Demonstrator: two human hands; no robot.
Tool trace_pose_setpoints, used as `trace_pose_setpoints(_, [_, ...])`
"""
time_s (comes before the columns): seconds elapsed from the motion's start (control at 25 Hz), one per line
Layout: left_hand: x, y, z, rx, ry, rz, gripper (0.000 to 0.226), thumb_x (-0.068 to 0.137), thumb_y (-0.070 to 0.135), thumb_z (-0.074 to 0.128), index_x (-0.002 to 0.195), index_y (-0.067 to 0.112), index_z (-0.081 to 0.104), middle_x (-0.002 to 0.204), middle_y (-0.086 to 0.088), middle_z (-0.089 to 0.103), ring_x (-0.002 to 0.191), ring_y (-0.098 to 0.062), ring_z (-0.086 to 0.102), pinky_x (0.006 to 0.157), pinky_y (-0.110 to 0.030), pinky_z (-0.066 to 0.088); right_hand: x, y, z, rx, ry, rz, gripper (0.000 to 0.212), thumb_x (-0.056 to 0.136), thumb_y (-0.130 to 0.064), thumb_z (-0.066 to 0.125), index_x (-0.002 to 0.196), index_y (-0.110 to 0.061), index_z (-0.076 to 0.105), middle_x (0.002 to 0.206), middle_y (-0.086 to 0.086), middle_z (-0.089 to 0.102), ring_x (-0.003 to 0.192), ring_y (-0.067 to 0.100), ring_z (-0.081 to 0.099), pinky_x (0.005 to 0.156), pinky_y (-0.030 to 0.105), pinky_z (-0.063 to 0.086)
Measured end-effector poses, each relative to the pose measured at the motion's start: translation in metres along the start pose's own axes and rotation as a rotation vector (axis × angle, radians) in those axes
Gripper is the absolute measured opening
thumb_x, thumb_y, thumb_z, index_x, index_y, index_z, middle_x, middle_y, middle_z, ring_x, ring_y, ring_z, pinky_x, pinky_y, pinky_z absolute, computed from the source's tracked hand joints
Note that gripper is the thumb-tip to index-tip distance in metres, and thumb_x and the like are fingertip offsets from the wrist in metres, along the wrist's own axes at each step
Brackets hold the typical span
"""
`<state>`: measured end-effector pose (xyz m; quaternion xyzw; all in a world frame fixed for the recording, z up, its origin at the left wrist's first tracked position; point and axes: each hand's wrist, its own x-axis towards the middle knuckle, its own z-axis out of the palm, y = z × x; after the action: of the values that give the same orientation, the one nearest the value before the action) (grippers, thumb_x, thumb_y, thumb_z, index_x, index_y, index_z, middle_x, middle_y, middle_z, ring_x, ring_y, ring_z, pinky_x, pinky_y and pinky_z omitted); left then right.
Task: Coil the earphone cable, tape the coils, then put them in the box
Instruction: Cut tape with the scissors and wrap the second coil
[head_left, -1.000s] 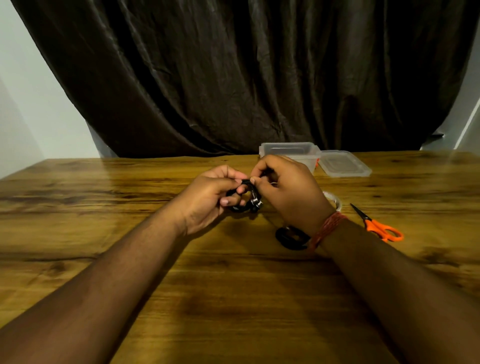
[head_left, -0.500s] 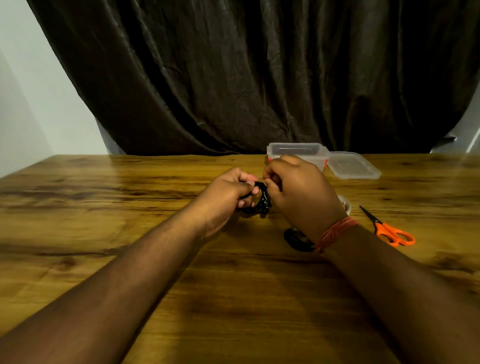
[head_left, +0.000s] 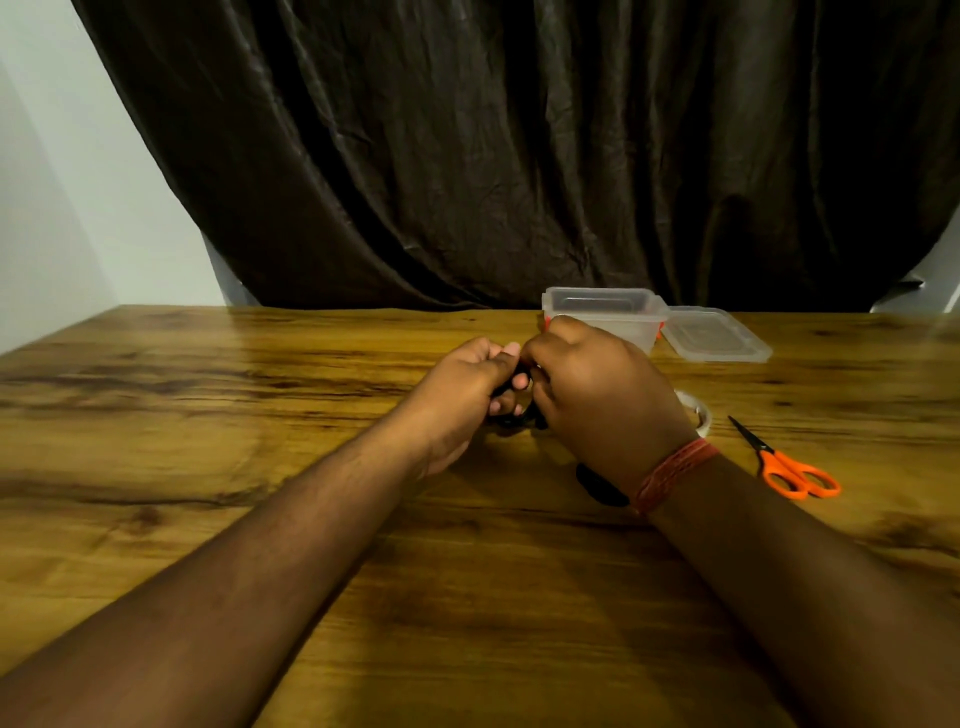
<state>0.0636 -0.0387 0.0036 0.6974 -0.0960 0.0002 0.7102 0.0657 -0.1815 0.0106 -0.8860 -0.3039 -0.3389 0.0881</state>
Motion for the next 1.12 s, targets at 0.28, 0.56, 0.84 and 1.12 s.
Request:
trace_pose_setpoints(0.28, [0.000,0.001,0.001,-0.192,-0.002,-0.065,0.027,0.104,0.014,0.035,0.080,0.010,0.045,0.065,-0.002,0.042,0.038,-0.004,0.029,0.063,-0.029,0.041,0.002,-0.004,-0.003,0.007,-0.054,-0.025,0.029,0.084,-0.029,0.041,0.094,-0.016,0.065,0.090,0.004,0.057,0.076,0.027,0.059,0.060,0.036,0.047])
trace_pose_setpoints(0.56, [-0.002,0.001,0.003,-0.179,0.005,-0.027,0.023,0.100,-0.001,0.029,0.092,0.011,0.047,0.065,-0.002,0.044,0.039,-0.004,0.031,0.053,-0.025,0.031,0.003,-0.002,-0.006,0.037,-0.068,0.002,0.018,0.085,-0.022,0.055,0.098,-0.015,0.065,0.096,0.004,0.058,0.081,0.026,0.058,0.064,0.038,0.048])
trace_pose_setpoints(0.84, [0.000,0.000,0.006,-0.199,0.059,0.042,0.024,0.101,-0.001,0.030,0.085,0.008,0.046,0.062,-0.002,0.045,0.041,-0.003,0.033,0.060,-0.028,0.028,0.002,-0.001,-0.010,0.060,-0.046,0.016,0.021,0.090,-0.030,0.052,0.102,-0.020,0.065,0.100,0.000,0.059,0.086,0.022,0.058,0.069,0.036,0.048])
trace_pose_setpoints(1.12, [0.000,0.003,0.002,-0.405,0.070,-0.007,0.023,0.092,-0.012,0.034,0.083,0.003,0.049,0.072,-0.012,0.049,0.047,-0.005,0.045,0.046,-0.015,0.029,0.003,0.000,-0.017,0.077,-0.072,0.030,0.026,0.090,-0.038,0.054,0.108,-0.024,0.065,0.104,-0.003,0.059,0.091,0.019,0.058,0.073,0.034,0.048])
